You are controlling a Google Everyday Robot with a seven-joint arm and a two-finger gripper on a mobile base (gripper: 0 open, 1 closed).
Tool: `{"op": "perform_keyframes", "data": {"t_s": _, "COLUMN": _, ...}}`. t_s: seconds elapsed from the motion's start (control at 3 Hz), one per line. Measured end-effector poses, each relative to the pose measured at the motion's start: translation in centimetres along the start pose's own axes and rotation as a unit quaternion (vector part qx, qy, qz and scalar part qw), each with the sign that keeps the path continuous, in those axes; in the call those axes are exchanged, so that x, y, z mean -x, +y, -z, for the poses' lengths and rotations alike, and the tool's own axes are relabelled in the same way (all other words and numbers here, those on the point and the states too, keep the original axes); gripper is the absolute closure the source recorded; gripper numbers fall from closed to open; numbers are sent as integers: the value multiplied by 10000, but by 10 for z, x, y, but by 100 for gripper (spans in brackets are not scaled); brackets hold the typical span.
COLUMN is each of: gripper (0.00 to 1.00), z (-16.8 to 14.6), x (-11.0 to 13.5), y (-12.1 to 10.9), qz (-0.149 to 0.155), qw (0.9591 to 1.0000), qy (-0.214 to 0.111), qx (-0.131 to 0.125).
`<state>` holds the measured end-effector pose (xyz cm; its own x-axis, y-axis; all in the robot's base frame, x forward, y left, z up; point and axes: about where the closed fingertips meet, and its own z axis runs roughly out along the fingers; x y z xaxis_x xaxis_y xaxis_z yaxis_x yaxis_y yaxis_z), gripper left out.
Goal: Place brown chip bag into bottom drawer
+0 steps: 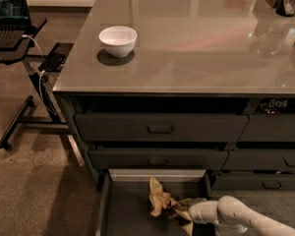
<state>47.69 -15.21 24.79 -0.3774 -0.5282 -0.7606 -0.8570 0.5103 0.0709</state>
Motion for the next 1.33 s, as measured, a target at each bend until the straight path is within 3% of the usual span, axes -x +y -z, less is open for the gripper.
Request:
{"op": "perform_keyframes", "data": {"t_s": 0.33, "gripper": 100, "z": -18, "x": -19, "y": -3, "qz": -38, "qw": 9997, "qy": 161, "qx": -151}}
{"op": "perform_keyframes", "data": {"t_s": 1.0, "gripper": 100, "z": -47, "x": -43, "y": -30, "qz": -216, "qw": 9970, "qy": 94, "qx": -742}}
{"op": "perform_keyframes", "data": {"t_s": 1.33, "gripper": 85, "z": -49, "x": -45, "y": -30, "qz": -232, "qw": 9969, "qy": 94, "qx": -750}}
